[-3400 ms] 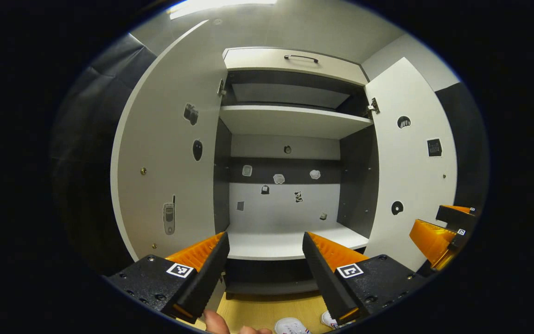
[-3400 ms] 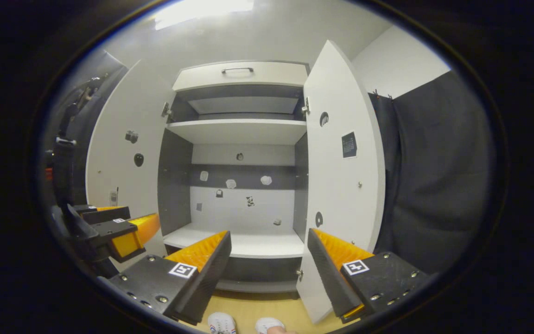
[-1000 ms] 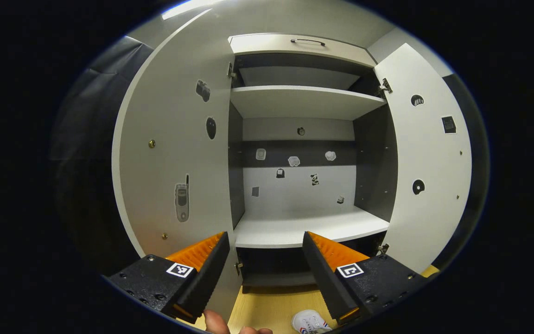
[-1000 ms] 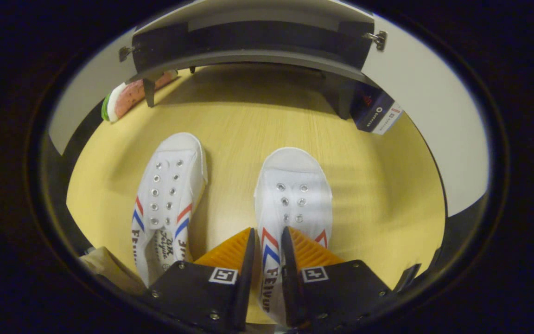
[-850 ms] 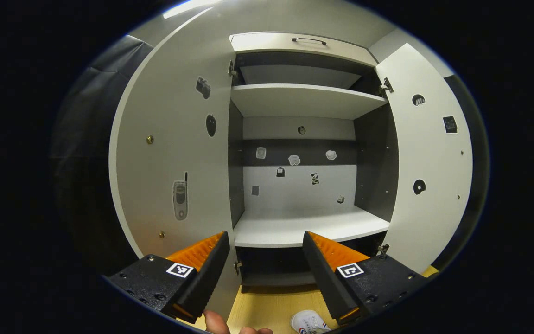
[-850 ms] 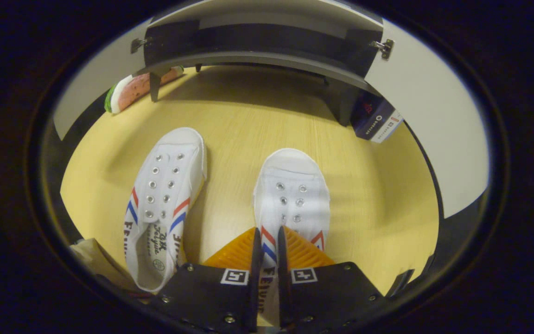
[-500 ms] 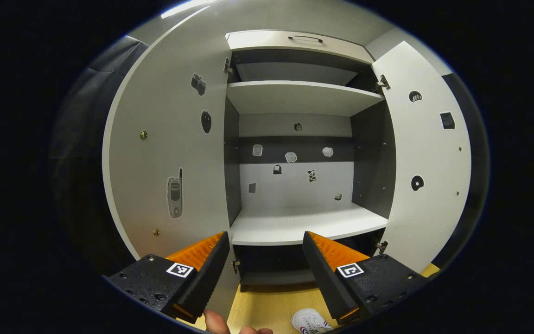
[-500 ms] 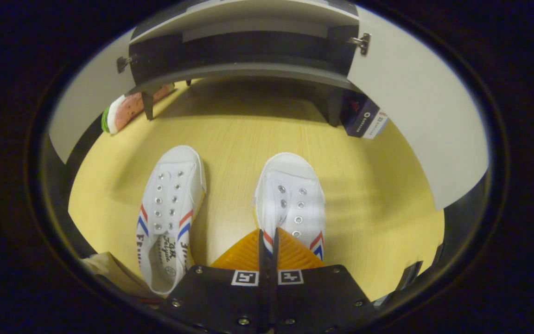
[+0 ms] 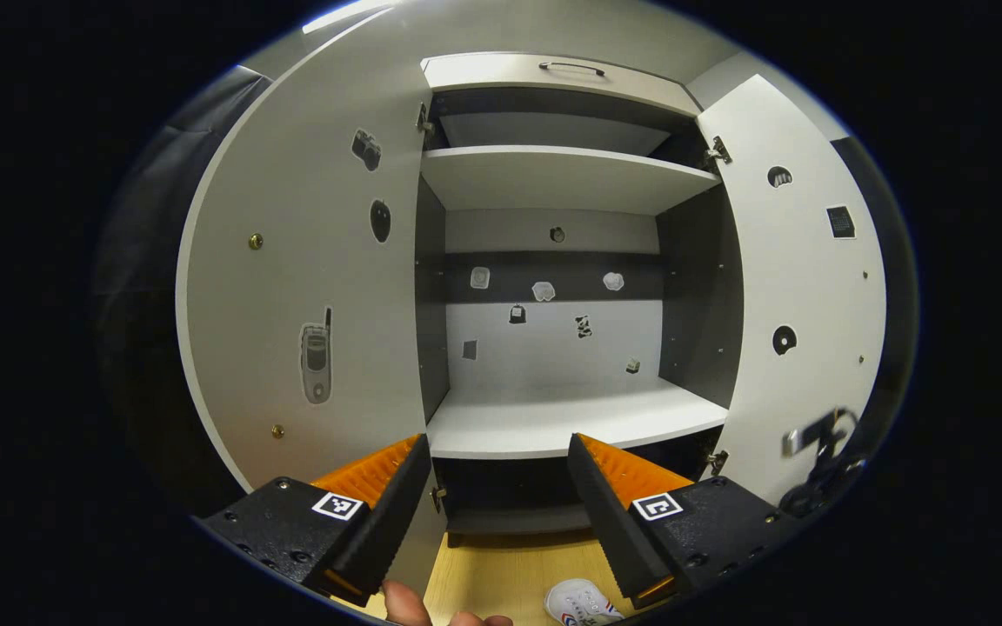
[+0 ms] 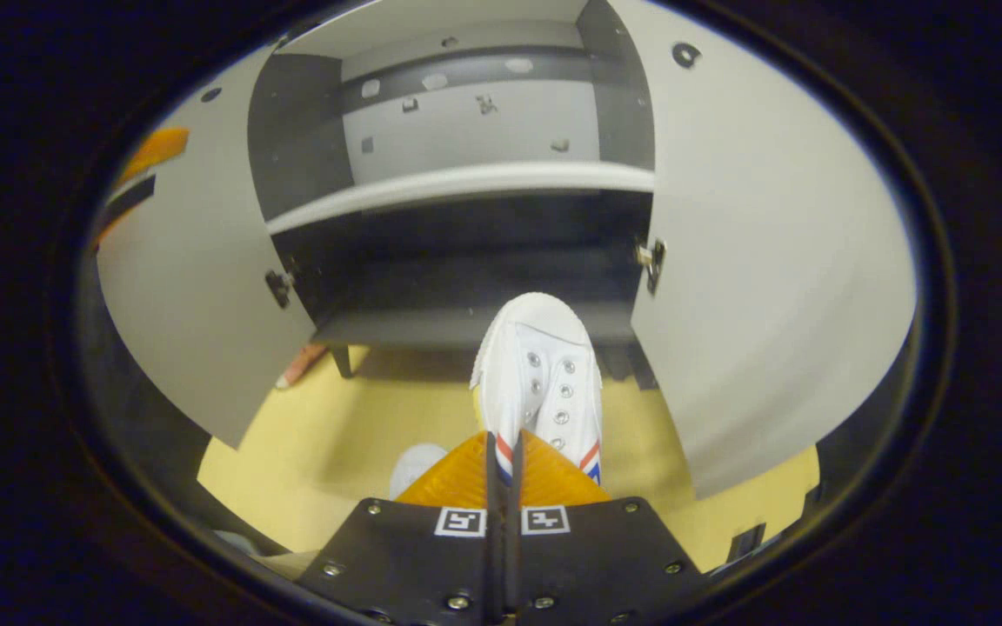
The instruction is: Grab one shoe with the right hand and put it into the shoe cabinet, grab the other shoe with the left hand and put it into the shoe cabinet; then close the right door with the right hand and the left door with the left hand.
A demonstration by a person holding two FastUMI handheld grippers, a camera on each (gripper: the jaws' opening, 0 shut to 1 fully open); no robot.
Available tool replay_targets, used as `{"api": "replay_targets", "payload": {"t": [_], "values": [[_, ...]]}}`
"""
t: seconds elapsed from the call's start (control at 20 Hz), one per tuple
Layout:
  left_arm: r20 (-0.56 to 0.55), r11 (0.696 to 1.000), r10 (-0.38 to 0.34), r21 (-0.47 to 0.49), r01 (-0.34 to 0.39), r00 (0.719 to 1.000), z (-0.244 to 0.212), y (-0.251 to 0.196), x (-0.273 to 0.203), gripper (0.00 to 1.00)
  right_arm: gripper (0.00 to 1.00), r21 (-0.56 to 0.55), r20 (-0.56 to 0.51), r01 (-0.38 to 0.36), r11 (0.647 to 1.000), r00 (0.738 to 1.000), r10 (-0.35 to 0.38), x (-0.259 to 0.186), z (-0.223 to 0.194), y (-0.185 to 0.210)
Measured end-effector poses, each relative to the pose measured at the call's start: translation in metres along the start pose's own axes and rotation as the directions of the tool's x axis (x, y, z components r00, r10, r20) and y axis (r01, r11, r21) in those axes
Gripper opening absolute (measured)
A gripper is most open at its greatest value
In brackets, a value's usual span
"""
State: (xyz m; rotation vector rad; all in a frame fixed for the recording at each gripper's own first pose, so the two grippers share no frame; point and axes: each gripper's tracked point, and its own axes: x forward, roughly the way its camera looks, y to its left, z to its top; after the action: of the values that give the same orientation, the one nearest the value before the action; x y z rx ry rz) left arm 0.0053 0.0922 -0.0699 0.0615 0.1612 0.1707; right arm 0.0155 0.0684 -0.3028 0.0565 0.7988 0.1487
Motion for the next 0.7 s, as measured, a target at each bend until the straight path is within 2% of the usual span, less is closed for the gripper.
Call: {"api": "replay_targets", "payload": {"t": [0.2, 0.35, 0.7], "values": [[0.004, 1.000, 0.008, 0.013, -0.008, 1.000, 0.001, 0.006, 0.002, 0.97, 0.01, -0.036, 0.170, -0.046, 0.998, 0.984, 0.051, -0.006, 0.107, 0.022], [0.000, 1.000, 0.015, 0.017, -0.015, 1.000, -0.001, 0.011, 0.003, 0.97, 0.01, -0.075, 0.260, -0.032, 0.997, 0.964, 0.051, 0.012, 0.170, 0.028], [-0.028, 1.000, 0.024, 0.016, -0.024, 0.999, -0.007, 0.022, 0.009, 0.97, 0.00, -0.108, 0.305, 0.065, 0.992, 0.952, -0.029, 0.091, 0.277, 0.009]]}}
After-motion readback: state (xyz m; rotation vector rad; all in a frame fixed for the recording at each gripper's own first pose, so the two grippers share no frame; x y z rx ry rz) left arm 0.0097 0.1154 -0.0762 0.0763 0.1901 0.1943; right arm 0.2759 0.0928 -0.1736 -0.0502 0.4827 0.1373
